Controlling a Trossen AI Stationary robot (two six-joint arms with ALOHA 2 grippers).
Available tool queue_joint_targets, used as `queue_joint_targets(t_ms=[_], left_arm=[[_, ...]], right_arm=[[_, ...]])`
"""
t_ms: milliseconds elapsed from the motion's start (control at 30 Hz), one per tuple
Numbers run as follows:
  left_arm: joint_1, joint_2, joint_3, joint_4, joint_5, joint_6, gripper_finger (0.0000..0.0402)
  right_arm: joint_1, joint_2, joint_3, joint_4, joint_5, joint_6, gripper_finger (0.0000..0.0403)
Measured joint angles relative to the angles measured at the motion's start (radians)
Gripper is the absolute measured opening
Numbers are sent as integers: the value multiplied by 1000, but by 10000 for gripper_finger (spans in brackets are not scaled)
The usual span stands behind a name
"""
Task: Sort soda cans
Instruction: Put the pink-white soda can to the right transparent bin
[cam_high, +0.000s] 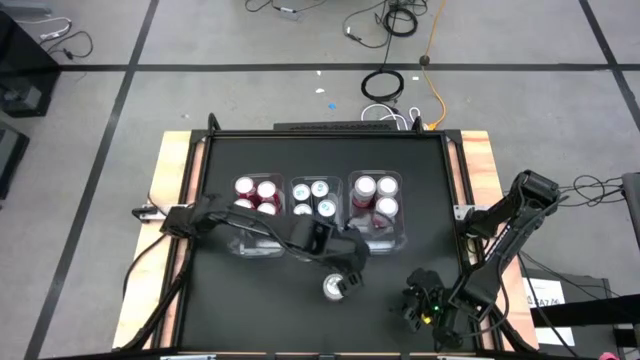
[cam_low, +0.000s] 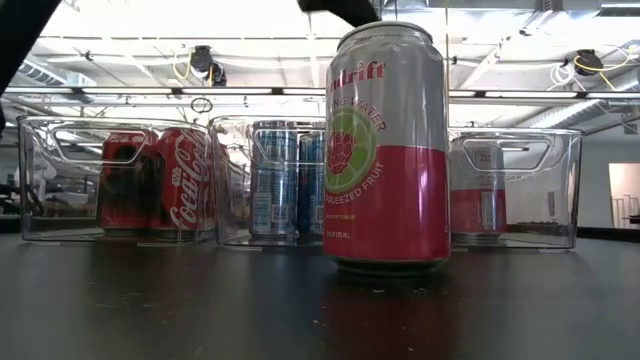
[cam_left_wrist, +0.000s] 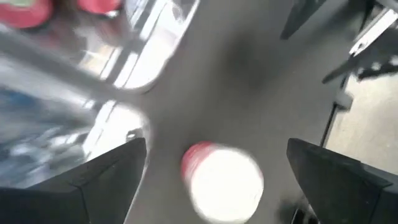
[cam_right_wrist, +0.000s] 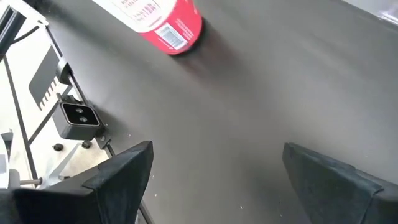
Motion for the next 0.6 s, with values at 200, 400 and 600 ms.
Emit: queue_joint_targets(t_ms=[200, 400, 600], left_arm=[[14, -138, 7, -176, 7, 185, 398], [-17, -269, 7, -312, -101, 214, 398], [-116, -365, -14, -340, -196, 226, 398]], right_arm=[[-47, 0, 0, 51, -1, -131, 351], [-114, -1, 0, 104, -12, -300, 351], [-177, -9, 55, 100, -14, -524, 351]])
